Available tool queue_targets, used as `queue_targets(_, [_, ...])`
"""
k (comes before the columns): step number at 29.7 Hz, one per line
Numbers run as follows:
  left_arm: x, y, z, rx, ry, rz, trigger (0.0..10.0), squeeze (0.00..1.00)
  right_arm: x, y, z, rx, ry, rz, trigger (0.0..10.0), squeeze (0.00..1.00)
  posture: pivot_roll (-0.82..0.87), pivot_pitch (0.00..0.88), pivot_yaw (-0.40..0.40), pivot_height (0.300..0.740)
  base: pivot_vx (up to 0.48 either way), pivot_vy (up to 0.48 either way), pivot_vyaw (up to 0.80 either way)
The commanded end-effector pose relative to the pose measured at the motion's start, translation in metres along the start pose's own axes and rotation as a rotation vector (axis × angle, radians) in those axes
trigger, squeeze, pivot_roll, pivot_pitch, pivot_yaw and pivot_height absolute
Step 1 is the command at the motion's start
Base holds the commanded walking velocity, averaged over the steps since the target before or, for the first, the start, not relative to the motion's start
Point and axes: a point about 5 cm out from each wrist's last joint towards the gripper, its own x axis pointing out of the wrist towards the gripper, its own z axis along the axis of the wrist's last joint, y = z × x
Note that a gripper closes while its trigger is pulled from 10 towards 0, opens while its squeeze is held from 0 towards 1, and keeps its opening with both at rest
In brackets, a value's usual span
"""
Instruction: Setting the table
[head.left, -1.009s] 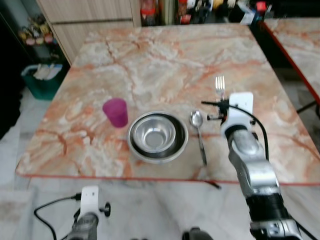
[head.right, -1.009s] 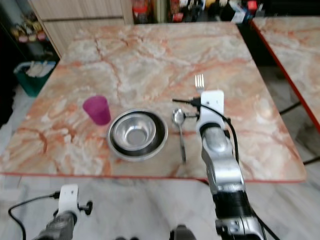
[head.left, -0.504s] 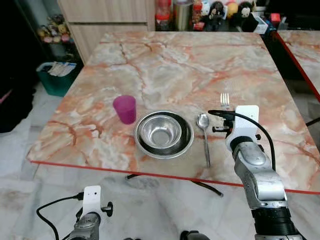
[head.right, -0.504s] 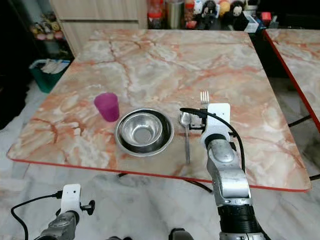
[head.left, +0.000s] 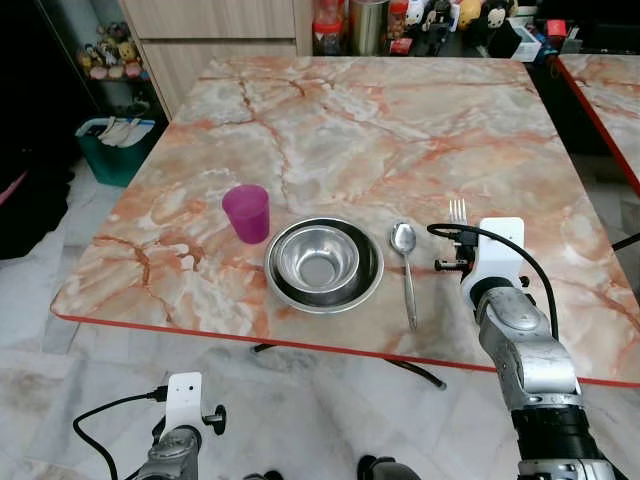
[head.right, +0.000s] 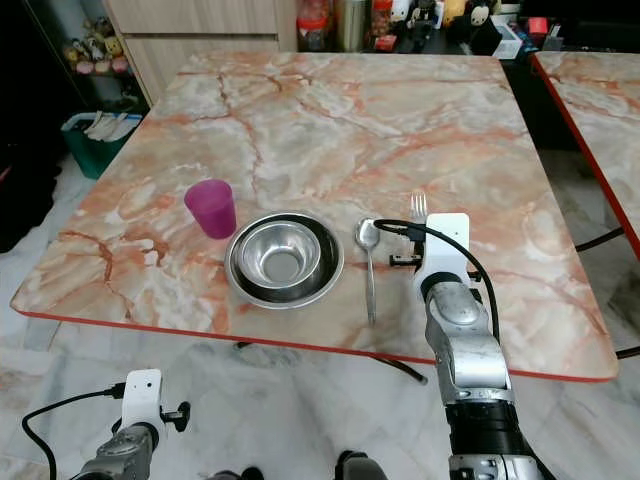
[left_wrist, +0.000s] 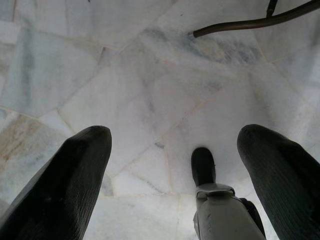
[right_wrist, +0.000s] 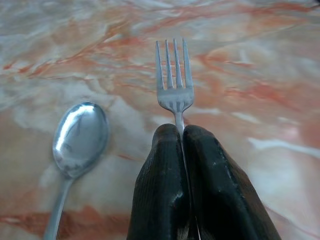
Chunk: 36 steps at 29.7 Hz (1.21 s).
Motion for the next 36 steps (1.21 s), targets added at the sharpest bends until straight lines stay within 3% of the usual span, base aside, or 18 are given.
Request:
queue_targets(1, [-0.002,0.004,-0.011,-0.005,0.039,0.011,10.0,0.00,0.001,-0.001,0.000,0.010,-0.002,0.002,10.0,0.00,-0.13,0.174,0.039,0.740,0.000,0.000,0.00])
queue_targets(36, [-0.003,0.008,-0.016,0.000,0.059,0.009,10.0,0.00,-0.016,0.001,-0.021,0.013,0.021,-0.022,10.0,0.00,-0.13,0.187,0.039,0.740,0.000,0.000,0.00])
